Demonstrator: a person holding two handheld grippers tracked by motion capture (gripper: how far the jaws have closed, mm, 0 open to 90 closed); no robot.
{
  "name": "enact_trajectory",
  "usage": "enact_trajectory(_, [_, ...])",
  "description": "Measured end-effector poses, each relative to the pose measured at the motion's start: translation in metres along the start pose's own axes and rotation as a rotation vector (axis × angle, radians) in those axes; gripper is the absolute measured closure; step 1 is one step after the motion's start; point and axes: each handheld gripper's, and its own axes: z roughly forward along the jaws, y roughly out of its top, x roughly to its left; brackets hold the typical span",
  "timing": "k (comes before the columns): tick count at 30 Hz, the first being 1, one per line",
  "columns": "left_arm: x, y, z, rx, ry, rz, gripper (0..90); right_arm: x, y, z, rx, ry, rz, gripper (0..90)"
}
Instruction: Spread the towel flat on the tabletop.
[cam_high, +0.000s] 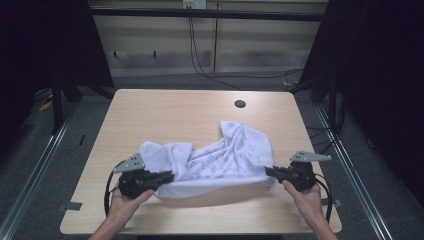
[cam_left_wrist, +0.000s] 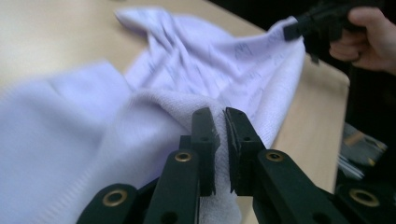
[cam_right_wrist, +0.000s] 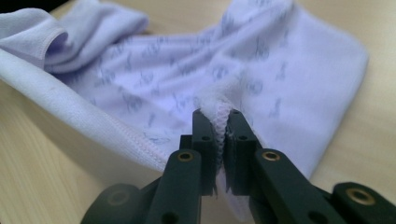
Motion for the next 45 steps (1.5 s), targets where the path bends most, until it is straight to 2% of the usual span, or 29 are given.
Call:
enact_trajectory(2, [-0.004, -0.006, 0.001, 0.020, -0.020, 0.002, 80.7, 0.001, -0.006, 0.001, 0.035, 0.012, 0.010, 70.6])
enact_trajectory(3, [-0.004, -0.006, 0.001, 0.020, -0.020, 0.002, 78.4, 0.001, -0.006, 0.001, 0.035, 0.012, 0.010, 70.6])
enact_trajectory(4, [-0.002, -0.007, -0.004, 0.004, -0.031, 0.014, 76.8, 0.005, -0.006, -0.006, 0.006, -0.006, 0.005, 60.9])
enact_trajectory(5, [-0.002, -0.007, -0.004, 0.004, -0.031, 0.014, 75.2, 0.007, -0.004, -0.008, -0.009, -0.013, -0.002, 58.1])
enact_trajectory(6, [0.000, -0.006, -0.007, -0.016, -0.037, 0.007, 72.4, 0.009, -0.001, -0.012, -0.029, -0.012, -0.006, 57.0])
enact_trajectory(7, [0.007, -0.002, -0.015, -0.073, -0.020, -0.020, 70.8, 0.010, 0.002, -0.014, -0.042, 0.003, -0.009, 54.7])
enact_trajectory(8, [0.012, 0.001, -0.020, -0.098, 0.005, -0.033, 70.6, 0.012, 0.004, -0.014, -0.043, 0.013, -0.011, 53.6])
enact_trajectory(10, [0.018, 0.005, -0.025, -0.121, 0.016, -0.035, 70.2, 0.016, 0.006, -0.013, -0.045, 0.013, -0.021, 51.8])
enact_trajectory(11, [0.027, 0.009, -0.031, -0.147, 0.040, -0.049, 68.8, 0.024, 0.006, -0.007, -0.038, 0.059, -0.028, 51.1])
enact_trajectory(15, [0.054, 0.009, -0.021, -0.065, 0.121, -0.073, 70.6, 0.042, 0.002, 0.021, 0.043, 0.132, -0.067, 49.8])
enact_trajectory(16, [0.054, 0.009, -0.021, -0.065, 0.121, -0.073, 70.4, 0.042, 0.002, 0.021, 0.043, 0.132, -0.067, 49.8])
enact_trajectory(17, [0.060, 0.005, -0.014, -0.033, 0.146, -0.076, 68.0, 0.051, -0.003, 0.037, 0.098, 0.137, -0.090, 48.7])
enact_trajectory(19, [0.068, -0.006, 0.003, 0.054, 0.150, -0.083, 65.2, 0.056, -0.006, 0.046, 0.128, 0.147, -0.112, 48.3])
enact_trajectory(21, [0.071, -0.014, 0.012, 0.124, 0.165, -0.064, 71.6, 0.059, -0.009, 0.054, 0.160, 0.157, -0.124, 47.2])
enact_trajectory(22, [0.071, -0.018, 0.015, 0.148, 0.185, -0.059, 81.7, 0.060, -0.010, 0.056, 0.167, 0.159, -0.136, 46.9])
enact_trajectory(23, [0.072, -0.020, 0.016, 0.153, 0.186, -0.056, 89.2, 0.061, -0.010, 0.058, 0.177, 0.153, -0.144, 46.5])
enact_trajectory(27, [0.070, -0.019, 0.017, 0.168, 0.186, -0.058, 90.0, 0.062, -0.011, 0.061, 0.209, 0.109, -0.161, 44.1])
enact_trajectory(28, [0.069, -0.019, 0.017, 0.169, 0.171, -0.062, 90.0, 0.058, -0.013, 0.061, 0.211, 0.078, -0.160, 42.5])
enact_trajectory(31, [0.066, -0.022, 0.016, 0.172, 0.136, -0.070, 90.0, 0.054, -0.016, 0.062, 0.234, 0.050, -0.160, 39.7])
enact_trajectory(33, [0.063, -0.022, 0.016, 0.168, 0.131, -0.074, 90.0, 0.054, -0.018, 0.063, 0.245, 0.039, -0.186, 43.0])
enact_trajectory(34, [0.062, -0.022, 0.013, 0.157, 0.122, -0.093, 90.0, 0.054, -0.018, 0.063, 0.245, 0.039, -0.186, 43.0])
enact_trajectory(35, [0.059, -0.021, 0.009, 0.129, 0.092, -0.117, 90.0, 0.054, -0.018, 0.064, 0.242, 0.009, -0.213, 48.1])
enact_trajectory(36, [0.053, -0.020, 0.004, 0.109, 0.097, -0.092, 90.0, 0.055, -0.018, 0.066, 0.235, -0.016, -0.244, 51.1])
enact_trajectory(37, [0.051, -0.019, 0.001, 0.098, 0.089, -0.089, 90.0, 0.054, -0.017, 0.066, 0.236, -0.024, -0.245, 55.3])
enact_trajectory(40, [0.052, -0.018, -0.007, 0.066, 0.097, -0.093, 90.0, 0.044, -0.014, 0.066, 0.224, -0.033, -0.221, 78.9])
enact_trajectory(41, [0.055, -0.018, -0.009, 0.043, 0.119, -0.095, 89.3, 0.039, -0.012, 0.066, 0.228, -0.026, -0.210, 83.9])
enact_trajectory(42, [0.056, -0.017, -0.011, 0.026, 0.125, -0.099, 87.9, 0.031, -0.010, 0.067, 0.228, -0.005, -0.182, 85.2])
enact_trajectory(44, [0.058, -0.016, -0.014, 0.007, 0.130, -0.102, 85.6, 0.028, -0.010, 0.067, 0.227, -0.010, -0.167, 85.6])
enact_trajectory(45, [0.062, -0.014, -0.018, -0.024, 0.141, -0.115, 84.9, 0.018, -0.005, 0.068, 0.236, -0.015, -0.153, 85.8])
